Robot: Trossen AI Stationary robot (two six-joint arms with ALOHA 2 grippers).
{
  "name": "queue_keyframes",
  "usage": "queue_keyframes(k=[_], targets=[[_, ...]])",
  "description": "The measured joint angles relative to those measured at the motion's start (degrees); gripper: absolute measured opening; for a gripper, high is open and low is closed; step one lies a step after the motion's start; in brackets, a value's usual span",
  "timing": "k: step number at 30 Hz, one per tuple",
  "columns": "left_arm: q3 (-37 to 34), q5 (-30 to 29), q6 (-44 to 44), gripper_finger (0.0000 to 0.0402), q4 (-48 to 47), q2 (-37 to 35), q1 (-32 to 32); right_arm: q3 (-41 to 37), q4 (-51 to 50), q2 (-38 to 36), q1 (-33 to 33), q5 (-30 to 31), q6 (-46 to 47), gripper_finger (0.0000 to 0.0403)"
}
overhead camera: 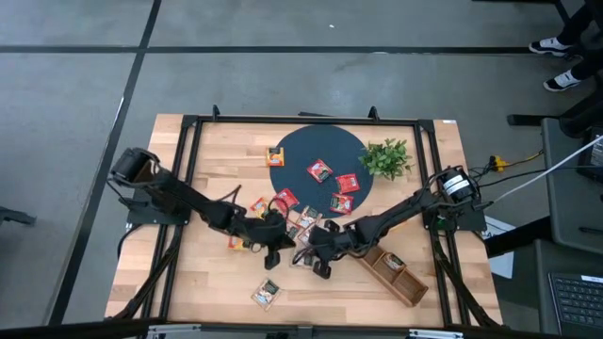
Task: Pick & Place Tea
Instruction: Put the brown tea bag into the middle section of the wooden organizer
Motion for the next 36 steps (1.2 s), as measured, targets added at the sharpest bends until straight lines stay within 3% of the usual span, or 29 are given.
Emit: queue_keyframes(k=[11,18,29,36], targets=[[0.0,9.5,-2.6,0.0117,-6.3,-2.0,4.8,6.8,-0.9,-0.1,-2.9,0.4,-12.1,0.0006],[0.0,12.1,0.5,0.0138,-7.0,-2.0,4.7,8.8,-1.2,-0.1,-4.3,0.3,-13.7,0.0006],[0.1,10.1,1.8,0.0127,-14.1,-2.0,4.7,8.9,0.1,-0.2,-4.7,-2.2,-13.4,0.0008],[0.1,11.1,6.0,0.0037,-14.1,-2.0,4.7,8.9,0.0,-0.2,-5.3,-2.5,-13.6,0.0009]])
